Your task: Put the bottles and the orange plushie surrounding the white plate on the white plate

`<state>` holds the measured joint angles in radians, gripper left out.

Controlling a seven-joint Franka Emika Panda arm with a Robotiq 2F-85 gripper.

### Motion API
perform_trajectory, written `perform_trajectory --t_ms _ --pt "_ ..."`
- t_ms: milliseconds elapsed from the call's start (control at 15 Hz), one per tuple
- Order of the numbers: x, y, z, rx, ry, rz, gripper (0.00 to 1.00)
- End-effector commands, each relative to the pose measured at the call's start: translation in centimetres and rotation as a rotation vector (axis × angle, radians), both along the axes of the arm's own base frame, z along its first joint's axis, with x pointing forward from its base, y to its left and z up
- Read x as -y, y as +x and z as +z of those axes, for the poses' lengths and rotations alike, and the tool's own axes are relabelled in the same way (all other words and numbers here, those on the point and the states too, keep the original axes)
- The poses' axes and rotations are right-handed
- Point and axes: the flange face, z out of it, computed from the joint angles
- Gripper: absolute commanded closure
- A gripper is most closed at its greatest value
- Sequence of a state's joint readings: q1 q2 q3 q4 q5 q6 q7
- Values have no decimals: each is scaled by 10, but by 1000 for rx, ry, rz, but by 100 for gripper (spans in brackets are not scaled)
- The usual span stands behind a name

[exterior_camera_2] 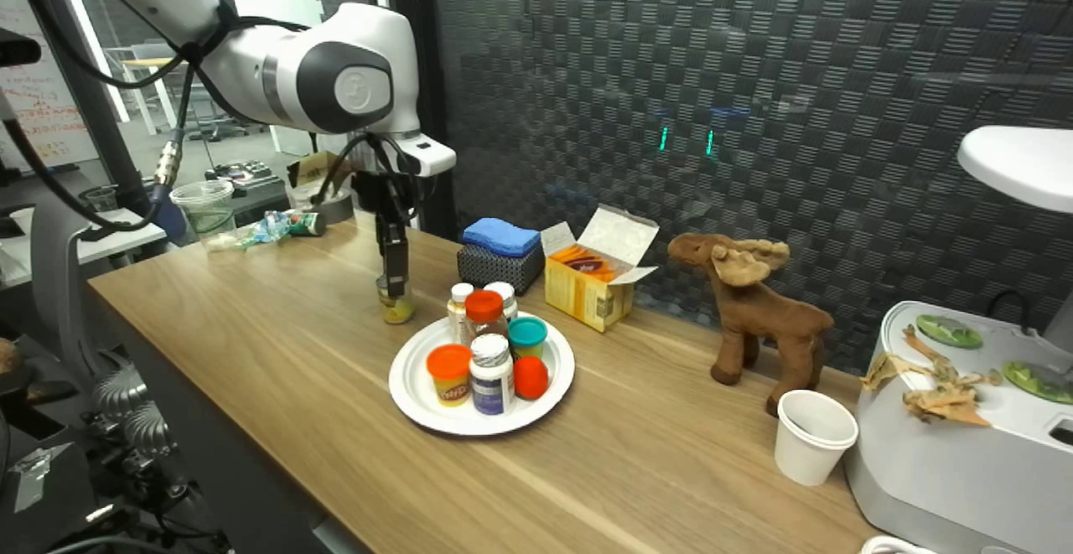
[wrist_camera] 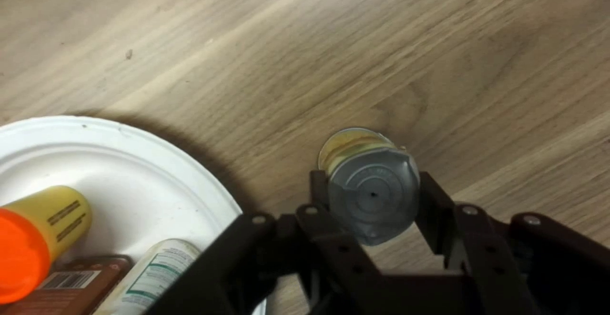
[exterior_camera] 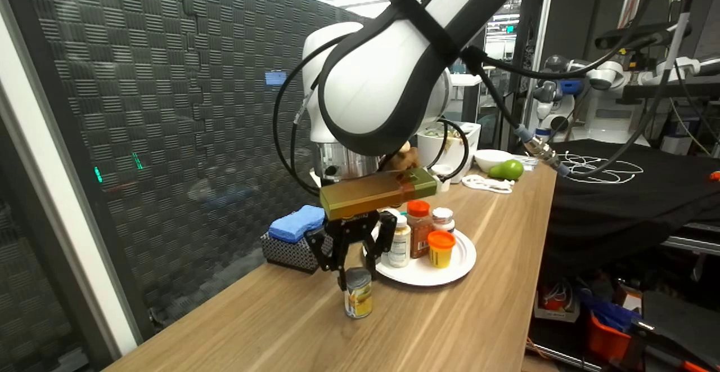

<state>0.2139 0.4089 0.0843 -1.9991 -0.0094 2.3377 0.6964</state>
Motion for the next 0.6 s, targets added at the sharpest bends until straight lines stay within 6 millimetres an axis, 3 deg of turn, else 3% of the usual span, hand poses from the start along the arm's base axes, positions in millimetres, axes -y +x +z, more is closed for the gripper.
perform_trajectory --t_ms 0,533 --pt "-4 6 7 -7 17 -19 73" --pt "12 -10 36 48 -1 -40 73"
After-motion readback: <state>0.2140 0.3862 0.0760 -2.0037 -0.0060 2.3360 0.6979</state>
